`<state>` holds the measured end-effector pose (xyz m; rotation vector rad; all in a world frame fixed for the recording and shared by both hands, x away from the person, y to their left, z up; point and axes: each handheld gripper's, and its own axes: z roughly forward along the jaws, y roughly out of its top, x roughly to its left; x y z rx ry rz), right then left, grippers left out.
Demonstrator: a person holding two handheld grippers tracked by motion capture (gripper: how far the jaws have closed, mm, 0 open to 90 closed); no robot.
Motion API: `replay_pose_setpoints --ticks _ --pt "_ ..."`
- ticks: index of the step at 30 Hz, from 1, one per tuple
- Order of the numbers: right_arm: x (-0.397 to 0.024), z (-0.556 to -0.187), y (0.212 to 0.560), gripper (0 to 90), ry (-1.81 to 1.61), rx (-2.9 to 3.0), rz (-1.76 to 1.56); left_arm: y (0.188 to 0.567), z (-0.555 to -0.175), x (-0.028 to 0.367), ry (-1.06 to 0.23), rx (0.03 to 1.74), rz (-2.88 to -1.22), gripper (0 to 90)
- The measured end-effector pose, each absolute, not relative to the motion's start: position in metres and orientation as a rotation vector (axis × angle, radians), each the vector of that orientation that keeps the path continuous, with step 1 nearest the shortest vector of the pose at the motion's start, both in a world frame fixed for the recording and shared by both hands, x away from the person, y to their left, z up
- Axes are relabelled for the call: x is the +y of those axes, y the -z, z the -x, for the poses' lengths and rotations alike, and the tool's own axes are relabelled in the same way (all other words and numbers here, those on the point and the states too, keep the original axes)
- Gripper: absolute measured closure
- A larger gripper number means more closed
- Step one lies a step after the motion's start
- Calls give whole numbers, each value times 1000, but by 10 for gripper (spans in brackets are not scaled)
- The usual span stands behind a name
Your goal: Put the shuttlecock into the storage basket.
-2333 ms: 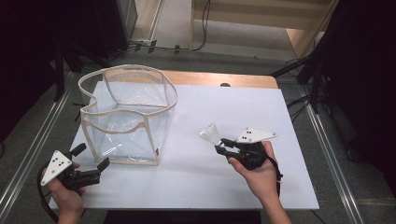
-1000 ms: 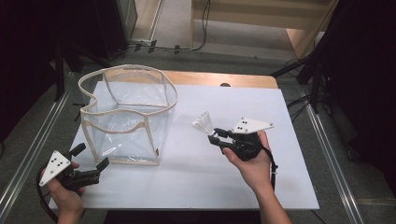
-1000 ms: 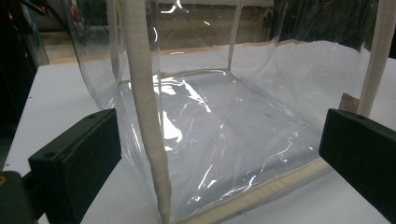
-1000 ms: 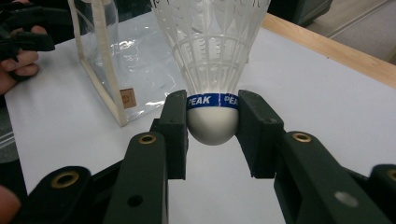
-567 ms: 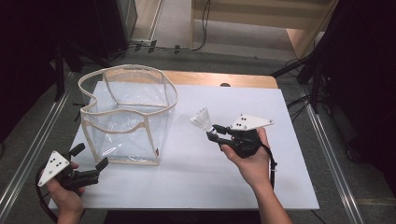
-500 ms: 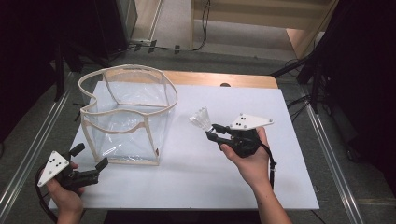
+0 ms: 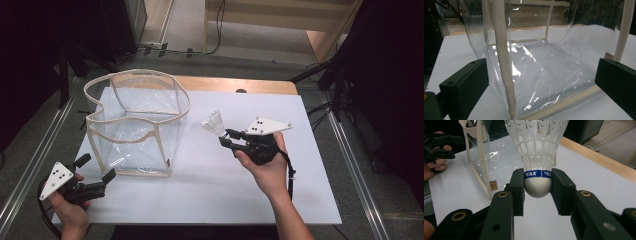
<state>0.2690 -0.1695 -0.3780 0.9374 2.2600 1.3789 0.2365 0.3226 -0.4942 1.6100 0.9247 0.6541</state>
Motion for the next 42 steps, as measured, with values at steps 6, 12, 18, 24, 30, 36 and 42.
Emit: replay_pose_setpoints --ticks 6,12,18,24,30,36,42 --pt "-169 -272 374 632 -1390 2248 -936 494 -237 323 -656 922 -1614 0" --pt "-168 -274 369 632 -1401 2239 -932 494 -236 323 -655 923 -1616 0" --pt "-168 -276 366 632 -1407 2235 -924 494 -236 323 -653 921 -1614 0" --pt "-166 -278 362 632 -1419 2228 -916 494 -236 323 -652 921 -1617 0" --pt "-165 -281 360 632 -1424 2220 -917 494 -236 323 -653 921 -1618 0" --pt "-163 -282 358 632 -1425 2216 -914 494 -236 322 -653 919 -1619 0" --pt "-165 -284 355 632 -1433 2204 -912 494 -236 322 -653 920 -1620 0"
